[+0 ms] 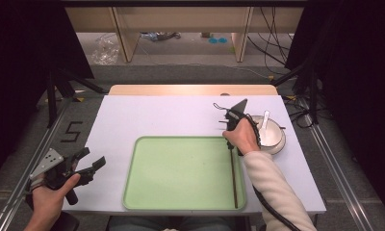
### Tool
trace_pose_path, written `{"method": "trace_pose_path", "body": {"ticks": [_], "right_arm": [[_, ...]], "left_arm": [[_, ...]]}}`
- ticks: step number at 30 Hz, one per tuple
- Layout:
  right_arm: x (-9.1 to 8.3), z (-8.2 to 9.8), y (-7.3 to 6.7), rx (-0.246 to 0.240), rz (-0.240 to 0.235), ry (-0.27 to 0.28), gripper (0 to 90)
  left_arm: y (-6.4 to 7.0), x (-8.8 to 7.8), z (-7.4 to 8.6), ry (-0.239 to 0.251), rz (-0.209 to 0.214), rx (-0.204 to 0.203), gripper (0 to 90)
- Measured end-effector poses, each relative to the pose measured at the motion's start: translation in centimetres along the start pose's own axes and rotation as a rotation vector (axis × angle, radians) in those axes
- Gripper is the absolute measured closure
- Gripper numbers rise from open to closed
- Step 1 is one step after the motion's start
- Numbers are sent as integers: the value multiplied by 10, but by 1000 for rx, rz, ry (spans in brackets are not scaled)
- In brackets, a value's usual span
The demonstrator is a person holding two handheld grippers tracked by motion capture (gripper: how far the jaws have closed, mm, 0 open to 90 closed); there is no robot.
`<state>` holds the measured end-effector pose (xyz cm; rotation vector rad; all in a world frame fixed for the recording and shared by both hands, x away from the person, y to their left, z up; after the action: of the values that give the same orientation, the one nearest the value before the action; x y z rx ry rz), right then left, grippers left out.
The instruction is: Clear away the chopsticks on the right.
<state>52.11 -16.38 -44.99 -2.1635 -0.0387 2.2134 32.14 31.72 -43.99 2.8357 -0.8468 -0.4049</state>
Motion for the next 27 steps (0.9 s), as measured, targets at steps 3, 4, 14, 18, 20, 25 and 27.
{"method": "trace_pose_path", "body": {"ticks": [3,4,14,18,20,25,27], "right_arm": [[4,0,-1,19,10,-10,872],[5,0,0,9,14,-16,871],[4,1,-1,-14,24,-3,815],[-18,-2,-5,-111,10,90,778],[-34,-5,-8,-244,41,194,770],[-55,-21,-11,-836,299,423,657],[-56,-28,-13,-979,345,423,654]], "left_arm": [[0,0,0,0,-1,-1,204],[0,0,0,0,0,-1,204],[0,0,0,1,2,4,204],[0,0,0,1,0,2,204],[0,0,0,1,1,5,204],[0,0,0,0,2,6,204],[0,0,0,0,2,6,204]]}}
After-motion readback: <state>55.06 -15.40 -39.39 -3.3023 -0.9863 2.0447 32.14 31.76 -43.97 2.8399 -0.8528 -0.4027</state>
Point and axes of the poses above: each handheld gripper's, and its own axes: x roughly forward along the jaws, z roughly out of its underside, y roughly to its right, the point moved 1 cm from there along x, roughly forward along the jaws, and after that the axes turned 2 degrees about z, right-handed, at the moved point
